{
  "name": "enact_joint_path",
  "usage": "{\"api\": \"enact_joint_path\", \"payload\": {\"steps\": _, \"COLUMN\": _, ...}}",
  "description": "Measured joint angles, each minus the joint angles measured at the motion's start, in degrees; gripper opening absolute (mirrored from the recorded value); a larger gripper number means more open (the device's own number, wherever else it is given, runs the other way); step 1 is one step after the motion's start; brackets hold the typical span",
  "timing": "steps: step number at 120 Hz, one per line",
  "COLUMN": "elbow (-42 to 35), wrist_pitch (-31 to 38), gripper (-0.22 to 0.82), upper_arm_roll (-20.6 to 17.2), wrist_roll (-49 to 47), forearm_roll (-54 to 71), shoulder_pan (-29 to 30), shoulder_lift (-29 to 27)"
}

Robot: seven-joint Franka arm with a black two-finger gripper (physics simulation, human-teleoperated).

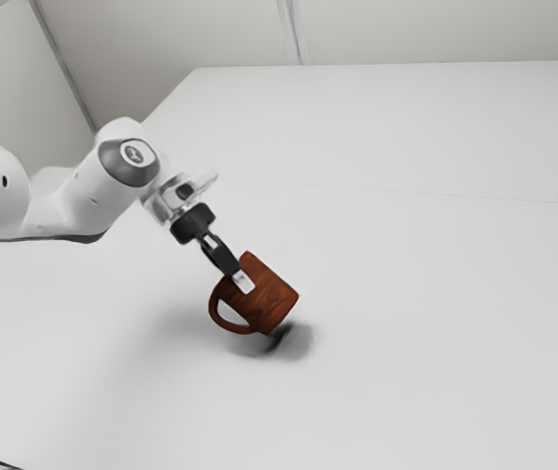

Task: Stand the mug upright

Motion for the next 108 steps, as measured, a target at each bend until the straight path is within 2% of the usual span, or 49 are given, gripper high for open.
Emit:
{"api": "enact_joint_path", "payload": {"steps": 25, "elbow": -0.4, "wrist_pitch": 10.6, "gripper": -0.18, "upper_arm_roll": -3.8, "wrist_roll": 0.4, "forearm_roll": 18.5, "shoulder_pan": -0.2, "shoulder_lift": -1.9}}
{"api": "enact_joint_path", "payload": {"steps": 52, "elbow": -4.6, "wrist_pitch": 20.9, "gripper": -0.18, "upper_arm_roll": -7.0, "wrist_roll": 0.6, "forearm_roll": 28.8, "shoulder_pan": 0.6, "shoulder_lift": -2.9}}
{"api": "enact_joint_path", "payload": {"steps": 80, "elbow": -5.9, "wrist_pitch": 26.0, "gripper": -0.18, "upper_arm_roll": -7.7, "wrist_roll": 0.6, "forearm_roll": 33.1, "shoulder_pan": -0.9, "shoulder_lift": -3.1}}
{"api": "enact_joint_path", "payload": {"steps": 108, "elbow": -6.8, "wrist_pitch": 28.4, "gripper": -0.18, "upper_arm_roll": -8.0, "wrist_roll": 0.7, "forearm_roll": 34.2, "shoulder_pan": -0.7, "shoulder_lift": -2.8}}
